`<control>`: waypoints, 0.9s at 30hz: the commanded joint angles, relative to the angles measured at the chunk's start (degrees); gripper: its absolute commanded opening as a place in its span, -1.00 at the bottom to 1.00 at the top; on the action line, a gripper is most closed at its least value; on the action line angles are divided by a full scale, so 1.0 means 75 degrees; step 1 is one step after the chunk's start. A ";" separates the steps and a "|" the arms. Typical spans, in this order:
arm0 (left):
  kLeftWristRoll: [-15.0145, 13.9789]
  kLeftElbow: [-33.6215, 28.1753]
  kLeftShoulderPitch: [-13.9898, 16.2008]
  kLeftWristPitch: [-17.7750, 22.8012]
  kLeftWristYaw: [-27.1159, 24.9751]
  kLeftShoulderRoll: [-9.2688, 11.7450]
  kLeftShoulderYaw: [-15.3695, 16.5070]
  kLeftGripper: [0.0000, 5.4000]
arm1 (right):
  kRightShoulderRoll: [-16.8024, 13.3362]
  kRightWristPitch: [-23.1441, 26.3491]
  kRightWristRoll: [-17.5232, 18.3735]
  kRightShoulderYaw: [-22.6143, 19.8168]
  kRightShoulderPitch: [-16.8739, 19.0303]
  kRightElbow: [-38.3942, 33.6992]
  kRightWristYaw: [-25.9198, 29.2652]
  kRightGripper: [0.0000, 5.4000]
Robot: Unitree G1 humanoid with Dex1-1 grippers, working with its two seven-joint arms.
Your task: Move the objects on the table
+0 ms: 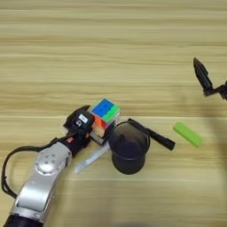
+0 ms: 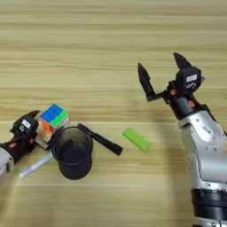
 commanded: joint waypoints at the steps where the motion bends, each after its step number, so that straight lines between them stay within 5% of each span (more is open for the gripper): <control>1: -0.0183 -0.0389 -0.0283 -0.0863 0.0319 -0.0255 0.0474 1.00 | 0.0014 -0.0143 -0.0113 -0.0032 -0.0117 0.0233 -0.0022 1.00; 13: -0.0499 -0.0278 -0.0806 -0.2207 0.0855 -0.0731 0.1300 1.00 | 0.0485 -0.0998 -0.0876 -0.0093 0.0173 0.0884 -0.1009 1.00; 27: 0.0295 0.1195 -0.1479 -0.2786 0.2043 -0.1171 0.1514 1.00 | 0.0811 -0.1621 -0.1596 0.0086 0.0928 0.0548 -0.1744 1.00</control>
